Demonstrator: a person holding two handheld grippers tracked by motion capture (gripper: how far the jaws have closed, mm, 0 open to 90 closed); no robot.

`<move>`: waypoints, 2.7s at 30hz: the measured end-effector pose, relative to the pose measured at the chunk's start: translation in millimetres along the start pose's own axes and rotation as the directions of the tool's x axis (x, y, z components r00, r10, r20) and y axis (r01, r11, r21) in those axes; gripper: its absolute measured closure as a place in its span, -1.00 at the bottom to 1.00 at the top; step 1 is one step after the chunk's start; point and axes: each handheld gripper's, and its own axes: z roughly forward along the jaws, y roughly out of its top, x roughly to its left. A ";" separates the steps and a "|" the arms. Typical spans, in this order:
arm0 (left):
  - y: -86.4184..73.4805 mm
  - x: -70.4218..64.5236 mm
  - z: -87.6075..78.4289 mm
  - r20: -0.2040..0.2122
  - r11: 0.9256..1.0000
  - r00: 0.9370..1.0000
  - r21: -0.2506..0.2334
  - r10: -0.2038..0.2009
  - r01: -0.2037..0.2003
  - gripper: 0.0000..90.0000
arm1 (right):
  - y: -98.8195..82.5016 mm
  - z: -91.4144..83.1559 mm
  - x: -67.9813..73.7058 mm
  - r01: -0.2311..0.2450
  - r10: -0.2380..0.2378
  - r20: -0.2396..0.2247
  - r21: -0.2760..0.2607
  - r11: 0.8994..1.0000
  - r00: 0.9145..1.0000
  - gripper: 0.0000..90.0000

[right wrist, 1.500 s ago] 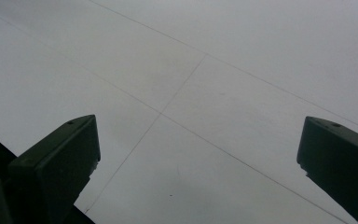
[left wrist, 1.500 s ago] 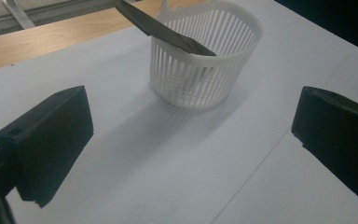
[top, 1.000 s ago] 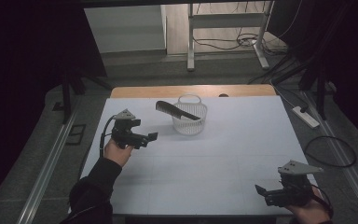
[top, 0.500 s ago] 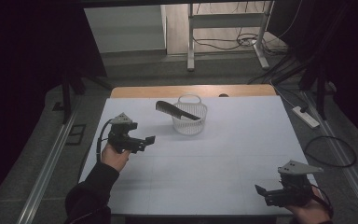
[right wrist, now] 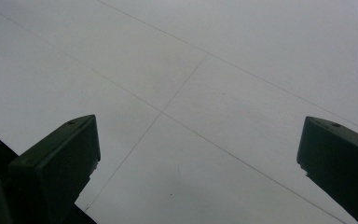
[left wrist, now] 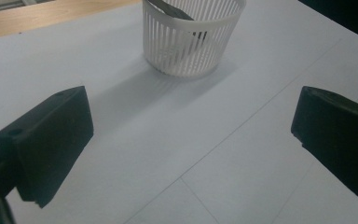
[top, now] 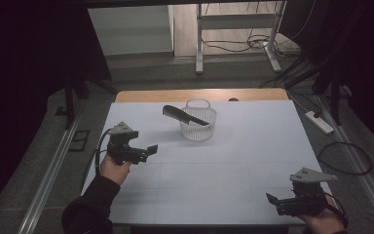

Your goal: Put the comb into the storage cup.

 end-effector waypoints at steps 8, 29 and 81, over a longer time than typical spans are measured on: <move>-6.4 -2.8 -8.3 -0.003 1.000 1.000 0.001 -0.007 0.007 -1.00 | 0.1 0.0 0.1 0.003 -0.003 0.001 0.002 1.000 1.000 -1.00; -20.7 -14.0 -26.0 -0.011 1.000 1.000 0.001 0.006 -0.006 -1.00 | 0.1 0.2 0.6 0.007 -0.007 0.000 0.001 1.000 1.000 -1.00; -60.2 -28.6 -71.5 -0.053 0.999 0.998 0.009 -0.038 0.038 -1.00 | 0.2 0.0 0.4 0.006 -0.006 -0.001 0.001 1.000 1.000 -1.00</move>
